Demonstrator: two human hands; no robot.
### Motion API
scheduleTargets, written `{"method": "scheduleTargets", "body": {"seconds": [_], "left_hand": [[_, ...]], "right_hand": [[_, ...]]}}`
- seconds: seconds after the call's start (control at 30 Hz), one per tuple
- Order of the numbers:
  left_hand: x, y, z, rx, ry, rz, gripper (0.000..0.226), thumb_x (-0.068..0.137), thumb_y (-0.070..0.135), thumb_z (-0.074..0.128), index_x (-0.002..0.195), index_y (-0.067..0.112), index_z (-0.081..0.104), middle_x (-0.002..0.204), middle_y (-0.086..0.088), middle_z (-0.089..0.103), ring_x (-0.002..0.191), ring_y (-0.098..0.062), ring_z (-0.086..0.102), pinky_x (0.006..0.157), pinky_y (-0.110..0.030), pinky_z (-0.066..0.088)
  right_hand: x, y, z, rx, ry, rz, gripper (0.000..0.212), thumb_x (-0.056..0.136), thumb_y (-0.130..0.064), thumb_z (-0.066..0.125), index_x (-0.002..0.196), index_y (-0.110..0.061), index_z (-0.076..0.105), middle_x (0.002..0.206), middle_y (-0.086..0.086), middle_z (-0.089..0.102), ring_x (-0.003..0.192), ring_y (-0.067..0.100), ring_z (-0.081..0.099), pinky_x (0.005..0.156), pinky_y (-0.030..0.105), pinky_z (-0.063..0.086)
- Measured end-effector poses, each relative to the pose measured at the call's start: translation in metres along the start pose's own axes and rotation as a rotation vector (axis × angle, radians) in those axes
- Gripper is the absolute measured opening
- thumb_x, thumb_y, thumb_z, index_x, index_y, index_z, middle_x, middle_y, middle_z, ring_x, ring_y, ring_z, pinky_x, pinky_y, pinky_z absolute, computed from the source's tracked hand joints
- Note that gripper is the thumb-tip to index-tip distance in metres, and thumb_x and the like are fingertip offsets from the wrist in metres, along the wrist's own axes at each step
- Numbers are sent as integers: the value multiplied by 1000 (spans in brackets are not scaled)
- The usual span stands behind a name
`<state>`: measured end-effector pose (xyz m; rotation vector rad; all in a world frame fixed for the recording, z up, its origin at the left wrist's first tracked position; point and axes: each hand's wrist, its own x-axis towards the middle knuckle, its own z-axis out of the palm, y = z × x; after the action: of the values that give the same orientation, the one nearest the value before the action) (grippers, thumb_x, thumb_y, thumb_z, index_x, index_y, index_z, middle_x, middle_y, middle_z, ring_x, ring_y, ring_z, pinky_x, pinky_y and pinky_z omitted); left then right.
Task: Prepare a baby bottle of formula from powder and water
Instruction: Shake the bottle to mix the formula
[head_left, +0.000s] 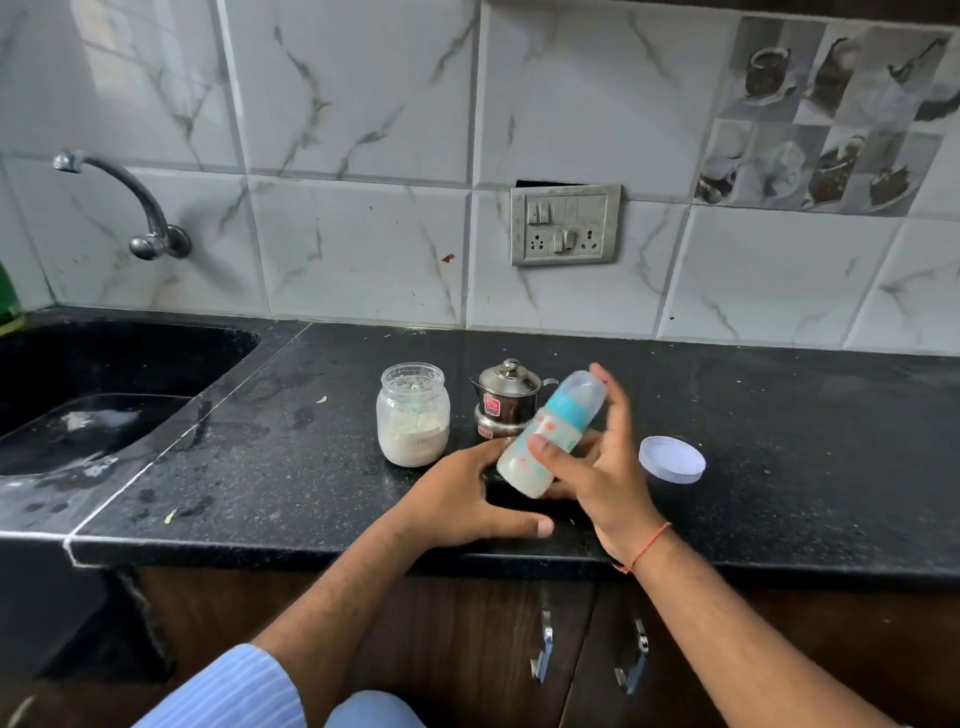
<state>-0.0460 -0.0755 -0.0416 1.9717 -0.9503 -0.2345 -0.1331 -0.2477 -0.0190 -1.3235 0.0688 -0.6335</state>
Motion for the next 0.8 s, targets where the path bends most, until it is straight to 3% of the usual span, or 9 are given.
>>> {"method": "scheduleTargets", "body": {"seconds": [0.03,0.07,0.1,0.17,0.3,0.47,0.6,0.7,0.8], "left_hand": [[-1,0,-2,5,-12,20,107,68,60,103,159,29,56,131,2,77,125,1,68,108,-44,57],[-1,1,-3,13,-19,36,108,71,51,104,163,28,51,142,-4,37,124,-5,43,101,-46,56],[0,0,-4,12,-19,45,111,73,46,104,166,27,46,125,30,65,104,3,24,94,-42,58],[-2,-1,-1,-23,29,52,121,68,53,105,168,28,41,143,11,70,69,3,51,81,-37,62],[-4,-8,-2,14,139,65,135,56,77,95,170,30,40,142,18,63,113,-4,67,101,-24,58],[-5,-9,-1,-6,146,89,125,63,65,102,167,28,42,142,25,59,118,6,59,97,-8,48],[-4,-11,-1,15,167,92,124,65,64,101,168,32,41,141,29,57,120,7,58,97,-4,45],[-5,-11,-2,8,150,83,126,59,74,96,166,34,42,142,29,58,121,3,61,105,-17,52],[-5,-9,-2,6,157,72,126,57,78,91,166,37,41,139,34,56,121,2,60,103,-16,51]], "right_hand": [[2,1,3,44,48,-11,90,82,-13,86,149,-48,38,128,15,69,109,34,75,69,53,65],[4,1,3,151,163,-16,87,84,-15,85,149,-45,37,131,14,68,108,35,76,68,53,65],[7,1,0,267,260,-5,82,88,-16,84,148,-41,35,135,15,65,108,38,76,67,53,64],[9,2,2,275,226,56,76,88,-17,82,146,-36,35,138,18,63,106,39,76,67,52,64],[12,7,3,195,184,44,82,82,-16,86,146,-36,38,130,15,68,108,36,76,65,49,64],[9,6,2,83,0,100,72,86,-9,82,139,-39,43,115,9,73,97,30,79,61,46,64],[15,6,-6,280,247,94,66,91,-15,81,138,-36,38,134,12,65,108,38,76,65,53,64],[10,8,-1,62,1,118,69,90,-7,80,140,-38,43,122,16,69,99,32,77,62,47,64],[14,7,-7,246,253,65,66,93,-13,79,139,-36,39,135,14,64,110,37,75,65,51,64]]}}
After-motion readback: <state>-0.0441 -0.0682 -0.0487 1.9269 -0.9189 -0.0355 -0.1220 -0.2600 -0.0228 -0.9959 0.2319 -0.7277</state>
